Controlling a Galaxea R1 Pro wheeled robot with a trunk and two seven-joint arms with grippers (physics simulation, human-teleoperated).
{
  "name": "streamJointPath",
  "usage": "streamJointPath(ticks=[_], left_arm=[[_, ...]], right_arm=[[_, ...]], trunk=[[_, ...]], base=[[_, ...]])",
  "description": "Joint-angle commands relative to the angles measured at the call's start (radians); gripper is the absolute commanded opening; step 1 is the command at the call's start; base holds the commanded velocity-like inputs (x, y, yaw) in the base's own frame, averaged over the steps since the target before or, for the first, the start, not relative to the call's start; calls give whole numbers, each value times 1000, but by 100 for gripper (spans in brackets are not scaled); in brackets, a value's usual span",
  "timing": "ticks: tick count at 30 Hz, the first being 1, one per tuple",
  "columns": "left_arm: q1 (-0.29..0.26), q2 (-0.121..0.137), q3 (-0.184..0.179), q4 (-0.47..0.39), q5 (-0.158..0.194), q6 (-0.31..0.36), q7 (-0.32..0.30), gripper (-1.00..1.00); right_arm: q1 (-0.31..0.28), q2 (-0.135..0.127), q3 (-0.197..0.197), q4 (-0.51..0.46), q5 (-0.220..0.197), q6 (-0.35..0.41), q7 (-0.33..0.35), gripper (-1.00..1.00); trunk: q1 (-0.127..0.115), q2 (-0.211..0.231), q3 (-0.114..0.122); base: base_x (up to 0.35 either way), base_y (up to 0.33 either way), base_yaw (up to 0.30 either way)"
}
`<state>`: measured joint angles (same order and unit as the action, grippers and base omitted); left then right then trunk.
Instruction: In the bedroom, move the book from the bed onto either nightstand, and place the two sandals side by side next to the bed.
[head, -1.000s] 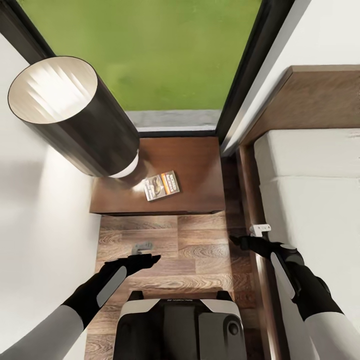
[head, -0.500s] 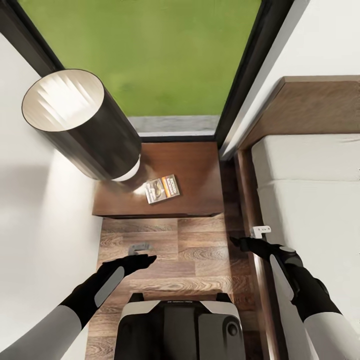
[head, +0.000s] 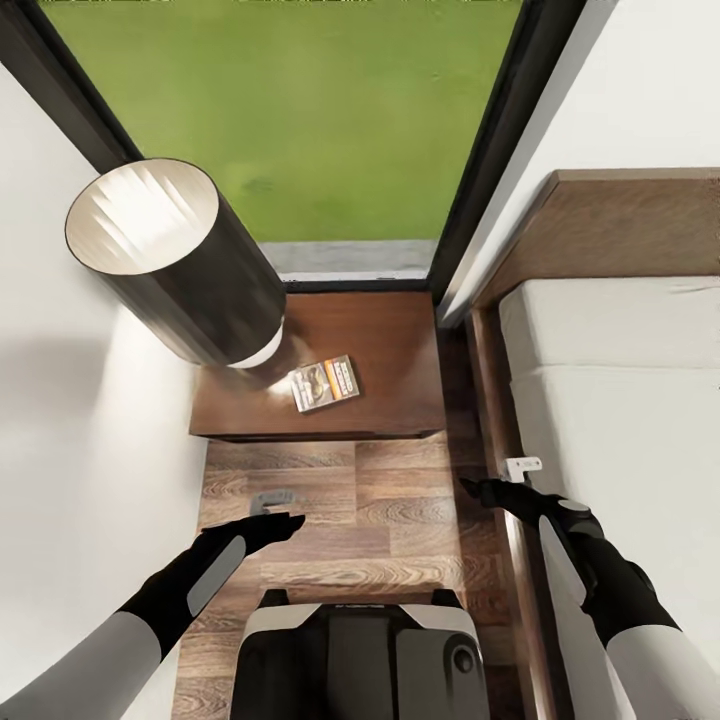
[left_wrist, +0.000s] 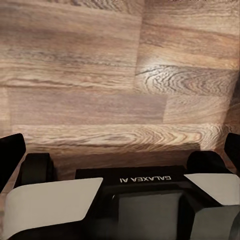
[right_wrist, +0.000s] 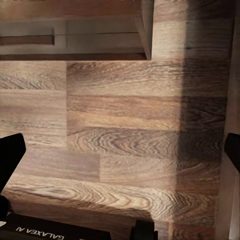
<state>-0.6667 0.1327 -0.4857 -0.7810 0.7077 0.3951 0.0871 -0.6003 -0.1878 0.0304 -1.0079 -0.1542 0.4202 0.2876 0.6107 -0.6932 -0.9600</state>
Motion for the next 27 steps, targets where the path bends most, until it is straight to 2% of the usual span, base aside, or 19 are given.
streamJointPath(ticks=[1,27], left_arm=[[-1,1,-5,-1,10,1,9,100],[-1,-4,-5,5,9,-5,10,100]], right_arm=[[0,-1,2,0,-10,5,-2,100],[0,-1,2,4,-7,2,2,100]], trunk=[[-4,6,3],[-103,188,95]], base=[[0,0,0],[0,0,0]])
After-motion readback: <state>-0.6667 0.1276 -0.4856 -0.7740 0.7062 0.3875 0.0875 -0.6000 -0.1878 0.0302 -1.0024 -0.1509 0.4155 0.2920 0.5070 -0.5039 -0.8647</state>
